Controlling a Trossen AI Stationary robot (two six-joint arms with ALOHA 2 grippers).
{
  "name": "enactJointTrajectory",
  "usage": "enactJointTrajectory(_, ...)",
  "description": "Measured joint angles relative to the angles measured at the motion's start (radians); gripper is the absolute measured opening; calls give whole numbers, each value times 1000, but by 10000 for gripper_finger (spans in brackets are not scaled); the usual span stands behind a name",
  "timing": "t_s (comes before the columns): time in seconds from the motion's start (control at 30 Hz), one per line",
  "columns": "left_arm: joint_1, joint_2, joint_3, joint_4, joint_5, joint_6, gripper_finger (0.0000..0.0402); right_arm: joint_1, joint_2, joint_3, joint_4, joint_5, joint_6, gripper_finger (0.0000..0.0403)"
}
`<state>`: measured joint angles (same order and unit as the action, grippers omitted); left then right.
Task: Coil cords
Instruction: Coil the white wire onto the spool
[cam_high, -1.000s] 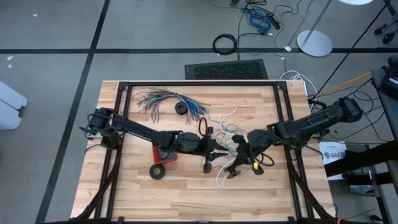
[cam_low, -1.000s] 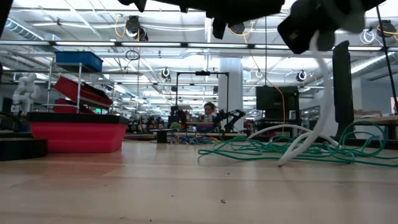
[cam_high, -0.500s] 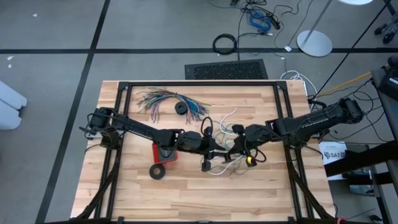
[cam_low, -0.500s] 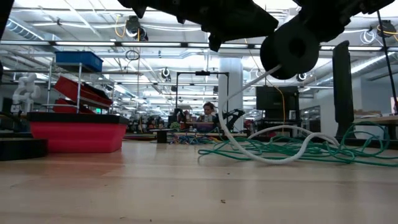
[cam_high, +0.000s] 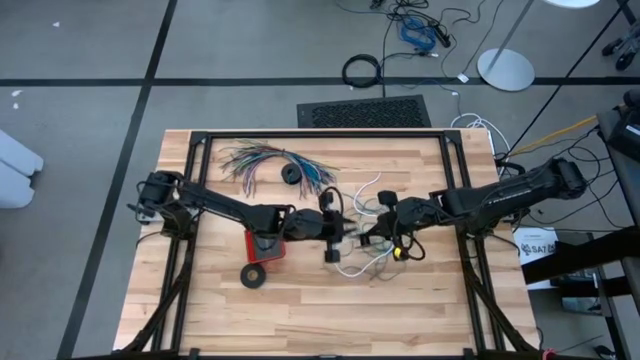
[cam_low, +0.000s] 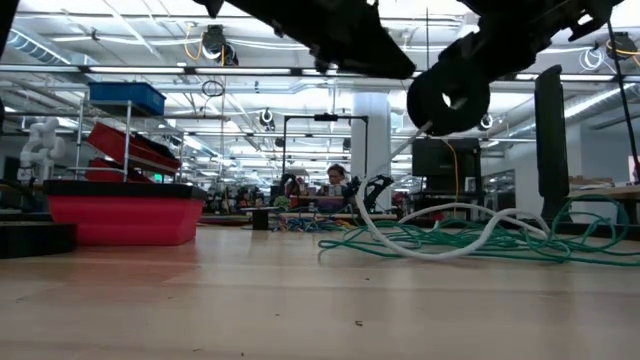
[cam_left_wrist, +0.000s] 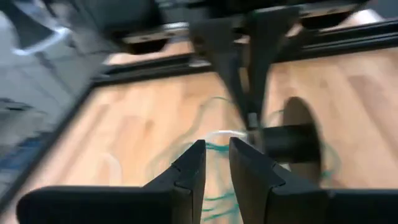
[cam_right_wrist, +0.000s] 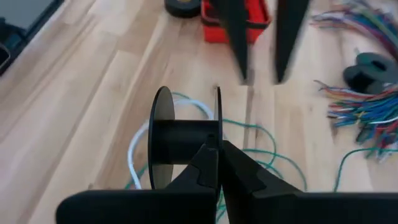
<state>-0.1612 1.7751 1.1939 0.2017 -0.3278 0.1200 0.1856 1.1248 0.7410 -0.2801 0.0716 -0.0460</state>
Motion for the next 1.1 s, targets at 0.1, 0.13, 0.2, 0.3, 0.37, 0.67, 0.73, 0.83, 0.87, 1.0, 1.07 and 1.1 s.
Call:
enactJointTrajectory(0.1,4,-27,1,-7,-62,53,80,12,-40,0,4,30,-4,0)
enactJointTrajectory(0.13,8,-31,1,-23,-79,66,80,18,-57,0,8,44,-5,0)
enactJointTrajectory(0.2,20,-39,-7,-37,-98,71,80,30,-94,0,13,74,-16,0)
enactJointTrajectory(0.3,41,-43,-27,-32,-95,62,80,51,-149,0,7,117,-19,0)
enactJointTrajectory(0.37,48,-43,-37,-25,-45,49,80,62,-175,1,4,114,-21,0)
enactJointTrajectory(0.67,23,-43,-31,125,87,106,80,74,-151,1,-35,117,17,0)
enactJointTrajectory(0.73,22,-38,-23,121,106,107,80,74,-137,0,-18,117,11,0)
enactJointTrajectory(0.83,24,-35,-21,105,130,98,80,69,-117,0,1,116,3,0)
enactJointTrajectory(0.87,24,-35,-21,105,136,97,80,68,-113,0,8,116,1,0)
enactJointTrajectory(1.0,24,-35,-19,104,170,89,80,59,-107,0,22,112,-8,0)
enactJointTrajectory(1.07,28,-35,-19,104,199,69,80,55,-107,0,22,107,-8,0)
enactJointTrajectory(1.1,31,-35,-19,102,207,61,80,52,-107,0,22,105,-8,0)
